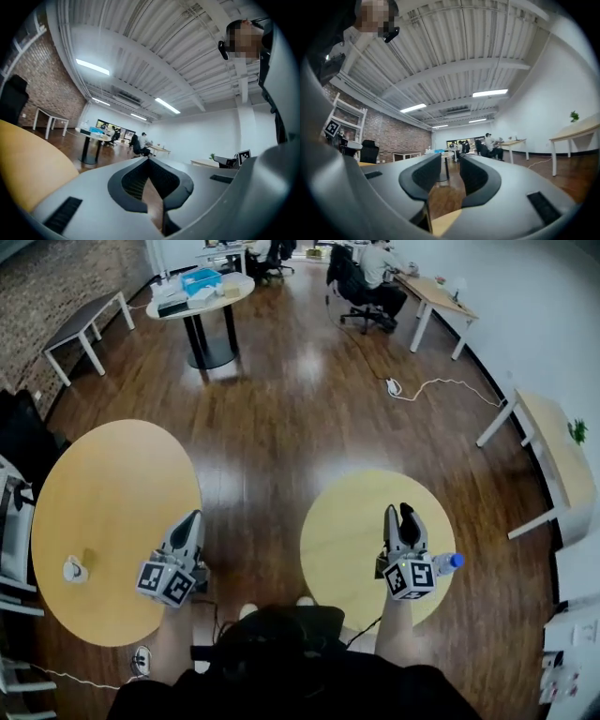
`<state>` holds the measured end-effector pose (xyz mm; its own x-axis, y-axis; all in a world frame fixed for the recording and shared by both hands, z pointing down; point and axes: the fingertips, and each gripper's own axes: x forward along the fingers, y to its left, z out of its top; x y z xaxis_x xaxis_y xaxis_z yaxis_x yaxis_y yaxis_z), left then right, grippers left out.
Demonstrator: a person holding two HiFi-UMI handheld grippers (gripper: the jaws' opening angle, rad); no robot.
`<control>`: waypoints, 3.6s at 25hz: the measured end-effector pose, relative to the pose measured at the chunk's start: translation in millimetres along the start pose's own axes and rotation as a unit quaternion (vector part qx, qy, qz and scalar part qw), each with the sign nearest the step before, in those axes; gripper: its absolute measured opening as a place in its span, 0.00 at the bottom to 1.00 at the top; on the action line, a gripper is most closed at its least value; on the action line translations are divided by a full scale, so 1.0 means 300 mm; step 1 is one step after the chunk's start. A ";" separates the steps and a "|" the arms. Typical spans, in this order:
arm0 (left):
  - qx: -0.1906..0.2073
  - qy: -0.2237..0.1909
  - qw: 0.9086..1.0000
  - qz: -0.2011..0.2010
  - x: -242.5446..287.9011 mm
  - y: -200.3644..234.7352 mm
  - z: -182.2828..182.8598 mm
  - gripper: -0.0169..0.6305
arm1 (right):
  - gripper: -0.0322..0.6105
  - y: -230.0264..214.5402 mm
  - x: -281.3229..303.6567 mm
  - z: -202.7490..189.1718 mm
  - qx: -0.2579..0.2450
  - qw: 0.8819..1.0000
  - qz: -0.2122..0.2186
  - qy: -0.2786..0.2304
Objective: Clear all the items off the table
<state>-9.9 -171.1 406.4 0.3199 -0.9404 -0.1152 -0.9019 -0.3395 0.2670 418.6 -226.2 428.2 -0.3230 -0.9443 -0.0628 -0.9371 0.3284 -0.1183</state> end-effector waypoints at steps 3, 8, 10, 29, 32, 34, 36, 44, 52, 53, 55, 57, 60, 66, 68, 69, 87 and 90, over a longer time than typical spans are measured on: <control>0.014 -0.021 0.996 0.083 -0.177 0.120 0.044 0.03 | 0.25 0.170 0.180 -0.048 0.011 0.996 0.085 0.007; 0.025 -0.050 0.974 0.220 -0.553 0.293 0.097 0.03 | 0.25 0.607 0.390 -0.141 0.020 0.971 0.237 0.028; 0.024 -0.057 0.965 0.255 -0.672 0.336 0.109 0.03 | 0.25 0.751 0.427 -0.162 0.019 0.961 0.274 0.035; 0.070 -0.112 0.916 0.379 -1.396 0.711 0.320 0.03 | 0.25 1.865 0.461 -0.211 0.020 0.888 0.459 0.036; 0.069 -0.106 0.912 0.390 -1.511 0.745 0.342 0.03 | 0.25 2.051 0.402 -0.232 0.023 0.872 0.487 0.041; 0.065 -0.104 0.911 0.394 -1.575 0.767 0.352 0.03 | 0.25 2.149 0.366 -0.251 0.020 0.863 0.502 0.049; 0.060 -0.103 0.908 0.401 -1.629 0.791 0.348 0.03 | 0.25 2.222 0.336 -0.269 0.014 0.856 0.514 0.057; 0.050 -0.104 0.892 0.437 -1.695 0.848 0.294 0.03 | 0.25 2.320 0.338 -0.319 -0.006 0.839 0.538 0.084; 0.057 -0.057 0.893 0.442 -1.629 0.976 0.238 0.29 | 0.20 2.412 0.382 -0.463 -0.003 0.822 0.553 0.137; 0.053 -0.051 0.894 0.443 -1.620 1.006 0.223 0.36 | 0.20 2.427 0.387 -0.481 -0.004 0.819 0.556 0.142; 0.047 -0.041 0.893 0.446 -1.596 1.072 0.196 0.51 | 0.20 2.456 0.398 -0.521 -0.004 0.813 0.561 0.154; 0.040 -0.036 0.891 0.450 -1.568 1.139 0.177 0.59 | 0.20 2.476 0.413 -0.562 -0.006 0.807 0.565 0.171; 0.034 -0.027 0.889 0.456 -1.528 1.236 0.144 0.59 | 0.20 2.487 0.438 -0.627 -0.009 0.800 0.566 0.200; 0.019 -0.002 0.884 0.468 -1.492 1.395 0.027 0.77 | 0.20 2.521 0.470 -0.763 -0.015 0.782 0.576 0.236; 0.010 0.006 0.882 0.471 -1.483 1.444 -0.015 0.80 | 0.20 2.545 0.475 -0.800 -0.013 0.775 0.582 0.246; 0.007 0.011 0.881 0.473 -1.478 1.467 -0.035 0.80 | 0.20 2.555 0.475 -0.816 -0.011 0.771 0.585 0.251; 0.008 0.020 0.866 0.500 -1.434 1.635 -0.164 0.77 | 0.20 2.585 0.434 -0.969 0.019 0.734 0.595 0.327; 0.022 0.025 0.864 0.502 -1.421 1.649 -0.150 0.75 | 0.20 2.546 0.457 -0.969 0.029 0.744 0.579 0.332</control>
<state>-579.5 61.0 630.6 -0.6194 -0.7606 0.1946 -0.7420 0.6481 0.1716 -380.0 -110.7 617.3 -0.9213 0.1779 0.3457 0.0224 0.9120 -0.4095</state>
